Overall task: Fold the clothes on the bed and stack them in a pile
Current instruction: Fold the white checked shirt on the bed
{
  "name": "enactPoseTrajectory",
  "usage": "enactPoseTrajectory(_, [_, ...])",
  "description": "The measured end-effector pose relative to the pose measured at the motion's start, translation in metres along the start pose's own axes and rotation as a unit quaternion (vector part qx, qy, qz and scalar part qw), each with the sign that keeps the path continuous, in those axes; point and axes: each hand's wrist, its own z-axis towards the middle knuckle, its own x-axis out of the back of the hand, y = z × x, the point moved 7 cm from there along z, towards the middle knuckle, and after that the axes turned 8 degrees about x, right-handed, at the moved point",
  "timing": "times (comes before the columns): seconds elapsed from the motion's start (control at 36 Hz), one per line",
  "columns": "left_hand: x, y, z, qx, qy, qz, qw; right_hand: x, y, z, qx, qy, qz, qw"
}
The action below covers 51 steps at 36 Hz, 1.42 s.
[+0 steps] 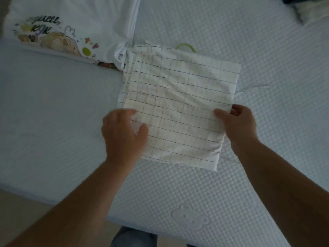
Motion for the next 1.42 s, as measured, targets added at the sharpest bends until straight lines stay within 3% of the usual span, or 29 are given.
enactPoseTrajectory(0.08, [0.0,-0.001,-0.037,0.012,-0.02,0.009,1.0,-0.009,-0.005,-0.003,-0.062,-0.078,0.082,0.992])
enactPoseTrajectory(0.14, [0.0,0.006,-0.05,0.009,-0.027,0.015,0.999,-0.007,-0.015,-0.009,-0.058,-0.097,0.104,0.988])
enactPoseTrajectory(0.22, [-0.001,0.016,-0.051,0.063,-0.103,-0.081,0.989,0.005,-0.045,-0.023,0.022,-0.096,0.053,0.994])
enactPoseTrajectory(0.31, [-0.002,0.027,-0.041,0.174,-0.193,-0.223,0.94,0.021,-0.096,-0.046,0.133,-0.077,-0.025,0.988])
enactPoseTrajectory(0.36, [0.003,0.042,-0.034,0.26,-0.246,-0.355,0.864,0.032,-0.137,-0.067,0.214,-0.067,-0.086,0.971])
enactPoseTrajectory(0.47, [0.021,0.075,-0.022,0.35,-0.362,-0.572,0.648,0.032,-0.21,-0.125,0.36,-0.117,-0.201,0.903])
enactPoseTrajectory(0.56, [0.053,0.093,-0.005,0.292,-0.448,-0.664,0.523,0.015,-0.24,-0.177,0.465,-0.157,-0.278,0.826])
enactPoseTrajectory(0.61, [0.08,0.102,0.005,0.191,-0.502,-0.691,0.484,-0.001,-0.241,-0.206,0.533,-0.144,-0.344,0.76])
enactPoseTrajectory(0.67, [0.093,0.082,0.013,0.173,-0.486,-0.698,0.496,-0.023,-0.224,-0.225,0.552,-0.148,-0.38,0.727])
enactPoseTrajectory(0.75, [0.082,0.005,0.018,0.283,-0.415,-0.583,0.638,-0.063,-0.173,-0.235,0.52,-0.201,-0.406,0.724])
enactPoseTrajectory(0.78, [0.074,-0.018,0.014,0.306,-0.422,-0.545,0.656,-0.078,-0.15,-0.235,0.498,-0.23,-0.413,0.727])
enactPoseTrajectory(0.89, [0.045,-0.067,-0.02,0.353,-0.482,-0.469,0.65,-0.136,-0.052,-0.235,0.407,-0.351,-0.432,0.725])
enactPoseTrajectory(0.97, [0.025,-0.106,-0.027,0.388,-0.438,-0.395,0.708,-0.159,-0.001,-0.237,0.355,-0.404,-0.431,0.725])
enactPoseTrajectory(1.06, [0.016,-0.13,-0.019,0.411,-0.345,-0.3,0.789,-0.147,0.012,-0.223,0.309,-0.347,-0.37,0.805])
enactPoseTrajectory(1.17, [0.022,-0.108,0.008,0.296,-0.265,-0.187,0.898,-0.091,0.0,-0.186,0.289,-0.139,-0.338,0.885])
enactPoseTrajectory(1.22, [0.024,-0.097,0.022,0.27,-0.236,-0.199,0.912,-0.058,0.005,-0.164,0.202,-0.041,-0.322,0.924])
enactPoseTrajectory(1.28, [0.023,-0.091,0.031,0.274,-0.23,-0.216,0.908,-0.035,0.026,-0.144,0.034,0.0,-0.256,0.966])
enactPoseTrajectory(1.33, [0.023,-0.087,0.035,0.276,-0.229,-0.224,0.906,-0.03,0.049,-0.134,-0.111,-0.02,-0.15,0.982])
enactPoseTrajectory(1.42, [0.023,-0.084,0.031,0.276,-0.238,-0.266,0.892,-0.035,0.06,-0.125,-0.138,-0.077,-0.071,0.985])
